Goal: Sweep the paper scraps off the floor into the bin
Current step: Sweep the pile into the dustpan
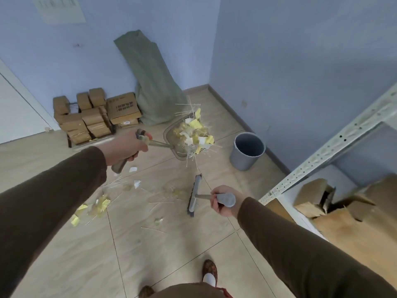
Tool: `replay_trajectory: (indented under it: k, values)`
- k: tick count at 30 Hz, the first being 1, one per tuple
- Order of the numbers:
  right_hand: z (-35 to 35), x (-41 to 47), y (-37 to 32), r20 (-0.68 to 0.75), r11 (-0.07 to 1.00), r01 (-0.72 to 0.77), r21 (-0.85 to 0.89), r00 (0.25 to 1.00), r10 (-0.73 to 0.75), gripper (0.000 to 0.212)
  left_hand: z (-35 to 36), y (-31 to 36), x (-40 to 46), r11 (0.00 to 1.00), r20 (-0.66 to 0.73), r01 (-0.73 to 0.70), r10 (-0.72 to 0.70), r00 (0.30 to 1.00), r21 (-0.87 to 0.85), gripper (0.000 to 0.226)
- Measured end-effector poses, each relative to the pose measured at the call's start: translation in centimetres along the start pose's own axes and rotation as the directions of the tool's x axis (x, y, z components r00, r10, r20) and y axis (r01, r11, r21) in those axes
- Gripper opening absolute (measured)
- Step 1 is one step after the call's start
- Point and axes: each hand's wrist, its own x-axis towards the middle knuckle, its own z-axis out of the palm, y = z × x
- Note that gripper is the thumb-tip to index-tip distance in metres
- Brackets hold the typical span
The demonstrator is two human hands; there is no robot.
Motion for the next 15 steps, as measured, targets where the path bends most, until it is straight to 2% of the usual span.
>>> replay_trajectory:
  k: [5, 8, 11, 15]
  values:
    - [-3.4, -0.9, -1.5, -0.046, 0.996, 0.008, -0.084, 0.999, -0.012, 0.004, 4.4, 7.0, 3.7, 0.979, -0.011, -0.118, 0.122, 0.993, 0.166, 0.024]
    - [-5.7, -0.9, -2.5, -0.052, 0.994, 0.011, -0.112, 0.998, -0.017, 0.006, 7.8, 10.9, 5.7, 0.929, 0.016, -0.23, 0.235, 0.972, 0.289, 0.029]
    - [-7.5, -1.0, -3.3, -0.038, 0.994, 0.012, -0.105, 0.999, -0.016, 0.007, 11.3, 13.9, 6.9, 0.792, 0.071, -0.346, 0.361, 0.93, 0.503, 0.035]
    - [-9.7, -1.0, -3.7, -0.047, 0.991, 0.026, -0.129, 0.998, -0.032, 0.011, 16.1, 16.0, 8.5, 0.551, 0.195, -0.445, 0.453, 0.87, 0.706, 0.036]
